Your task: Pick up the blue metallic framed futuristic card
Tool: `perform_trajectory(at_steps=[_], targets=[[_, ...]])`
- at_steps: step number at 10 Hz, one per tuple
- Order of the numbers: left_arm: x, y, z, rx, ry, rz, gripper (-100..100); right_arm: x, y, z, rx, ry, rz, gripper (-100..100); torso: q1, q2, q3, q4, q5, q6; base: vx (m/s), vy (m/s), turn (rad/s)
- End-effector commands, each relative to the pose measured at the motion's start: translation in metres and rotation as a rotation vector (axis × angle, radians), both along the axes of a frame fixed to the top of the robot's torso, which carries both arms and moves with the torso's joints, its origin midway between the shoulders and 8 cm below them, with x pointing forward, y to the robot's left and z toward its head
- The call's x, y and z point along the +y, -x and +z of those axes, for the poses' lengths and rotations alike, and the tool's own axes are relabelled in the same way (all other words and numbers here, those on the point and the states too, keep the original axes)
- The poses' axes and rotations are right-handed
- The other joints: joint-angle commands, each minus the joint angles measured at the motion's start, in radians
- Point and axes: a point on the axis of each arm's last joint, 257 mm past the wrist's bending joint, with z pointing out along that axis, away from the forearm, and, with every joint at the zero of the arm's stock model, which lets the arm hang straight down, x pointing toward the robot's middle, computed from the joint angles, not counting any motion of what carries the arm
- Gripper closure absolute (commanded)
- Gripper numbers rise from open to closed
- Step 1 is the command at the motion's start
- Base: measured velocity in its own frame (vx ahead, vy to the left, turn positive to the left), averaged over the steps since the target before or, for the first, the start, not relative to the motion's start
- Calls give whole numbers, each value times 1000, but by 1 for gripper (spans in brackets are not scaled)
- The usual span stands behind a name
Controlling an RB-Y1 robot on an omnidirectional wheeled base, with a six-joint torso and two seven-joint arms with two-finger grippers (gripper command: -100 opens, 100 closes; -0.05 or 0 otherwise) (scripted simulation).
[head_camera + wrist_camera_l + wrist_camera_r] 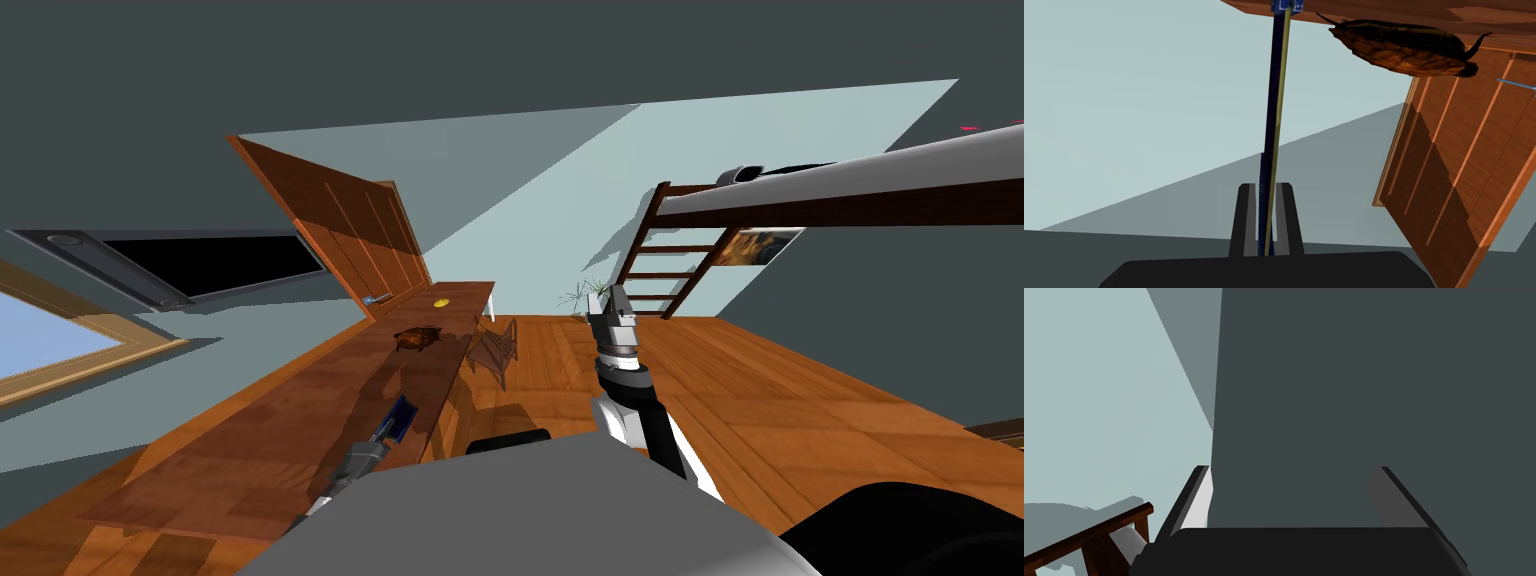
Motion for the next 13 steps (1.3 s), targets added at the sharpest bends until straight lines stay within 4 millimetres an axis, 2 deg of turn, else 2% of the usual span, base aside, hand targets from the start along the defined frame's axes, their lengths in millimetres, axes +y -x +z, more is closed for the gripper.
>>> perform_trajectory(at_steps=[1,2,4,5,6,7,8,9,10,11,12,13], targets=[[-2,-9,-3,8,-1,9,100,0,0,0,0,0,0,0,0,0,0,0,0,0,-119,46,-38],[-2,-9,-3,8,-1,9,100,0,0,0,0,0,0,0,1,1,0,-1,1,-1,-59,5,21],[-12,-35,1,-3,2,9,100,0,0,0,0,0,0,0,-1,-1,-1,-1,1,-1,-119,20,-44],[-7,-36,-1,7,-5,20,100,0,0,0,0,0,0,0,0,1,0,-1,1,-1,-109,28,-55],[-14,-49,3,-7,-6,12,100,0,0,0,0,0,0,0,1,0,0,-2,2,-2,-110,31,-28],[-7,-47,0,5,-14,28,100,0,0,0,0,0,0,0,2,0,-1,-2,2,-2,-91,27,-24],[-9,-50,0,6,-10,26,100,0,0,0,0,0,0,0,2,0,-1,-2,2,-3,-34,13,6],[-12,-64,6,-9,-15,28,100,0,0,0,0,0,0,0,2,-3,-3,-3,2,-3,-74,15,-21],[-10,-63,3,4,-17,33,100,0,0,0,0,0,0,0,1,-3,-2,-3,2,-2,-74,20,-48],[-12,-77,9,-8,-25,35,100,0,0,0,0,0,0,0,2,-3,-2,-3,2,-3,-88,30,-49],[-13,-71,8,-8,-20,30,100,0,0,0,0,0,0,0,2,-2,-2,-2,2,-3,-43,16,-19],[-12,-72,8,-5,-21,33,0,0,0,0,0,0,0,0,2,-4,-3,-3,2,-4,-7,3,4]])
